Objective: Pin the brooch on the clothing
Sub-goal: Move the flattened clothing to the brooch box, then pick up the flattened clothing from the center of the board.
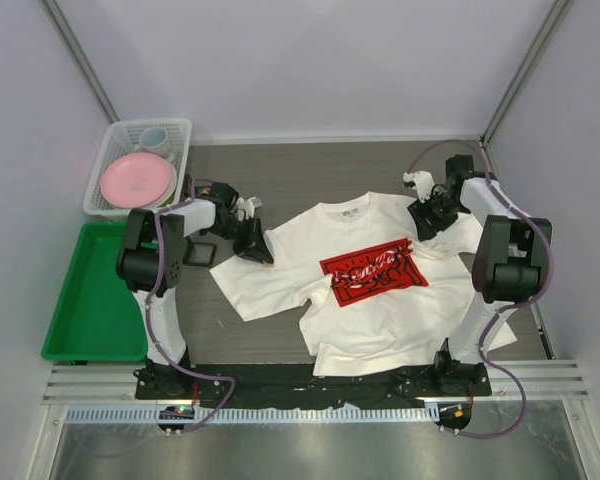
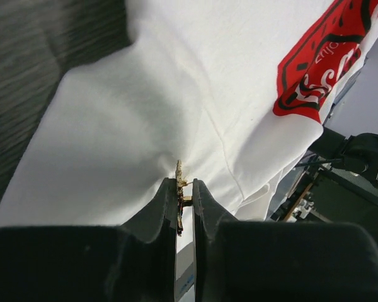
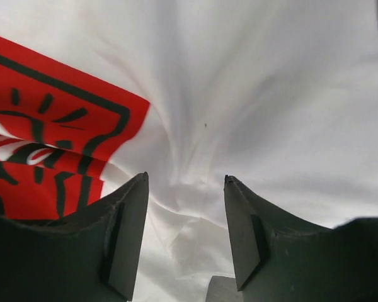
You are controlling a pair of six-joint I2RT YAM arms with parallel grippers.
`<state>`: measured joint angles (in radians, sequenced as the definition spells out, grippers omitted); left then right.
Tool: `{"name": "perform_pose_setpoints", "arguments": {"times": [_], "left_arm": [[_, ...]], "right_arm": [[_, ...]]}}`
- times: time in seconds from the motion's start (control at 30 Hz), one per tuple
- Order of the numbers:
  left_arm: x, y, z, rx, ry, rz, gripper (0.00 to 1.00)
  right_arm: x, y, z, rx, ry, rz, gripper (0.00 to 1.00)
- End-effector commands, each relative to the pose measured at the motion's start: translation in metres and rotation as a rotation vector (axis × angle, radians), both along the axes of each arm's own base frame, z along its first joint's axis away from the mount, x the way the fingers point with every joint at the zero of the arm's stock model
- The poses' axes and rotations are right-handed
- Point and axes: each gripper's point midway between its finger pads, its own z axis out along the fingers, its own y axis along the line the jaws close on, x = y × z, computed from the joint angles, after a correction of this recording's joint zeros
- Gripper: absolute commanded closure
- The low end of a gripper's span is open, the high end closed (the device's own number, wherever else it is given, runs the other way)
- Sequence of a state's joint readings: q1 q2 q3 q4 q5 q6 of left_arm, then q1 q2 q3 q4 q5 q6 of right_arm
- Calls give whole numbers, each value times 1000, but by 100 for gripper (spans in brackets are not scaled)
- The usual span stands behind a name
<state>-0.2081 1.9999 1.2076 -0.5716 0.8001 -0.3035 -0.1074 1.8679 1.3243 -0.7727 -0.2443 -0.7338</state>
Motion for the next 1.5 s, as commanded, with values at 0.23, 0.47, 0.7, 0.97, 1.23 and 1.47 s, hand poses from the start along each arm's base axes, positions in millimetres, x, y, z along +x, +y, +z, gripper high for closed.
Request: {"name": "perform_pose_setpoints", "arguments": {"times": [0.23, 0.47, 0.7, 0.97, 1.23, 1.47], "left_arm": [[18, -38, 90, -155, -266, -320, 100], [24, -46, 93, -185, -237, -325, 100], [29, -45, 86, -174, -210, -279, 100], [38, -41, 78, -177, -174, -234, 100], [42, -44, 75, -180, -160, -211, 100], [42, -43, 69, -179, -146, -200, 100]], "right_arm": [[34, 167, 108, 271, -388, 739, 38], [13, 248, 92, 350, -434, 997, 41], [6, 291, 63, 391, -421, 1078, 49], [-15, 320, 40, 407, -364, 1149, 63], [-17, 327, 15, 396, -309, 1156, 65], [-22, 328, -6, 347, -280, 1188, 64]]}}
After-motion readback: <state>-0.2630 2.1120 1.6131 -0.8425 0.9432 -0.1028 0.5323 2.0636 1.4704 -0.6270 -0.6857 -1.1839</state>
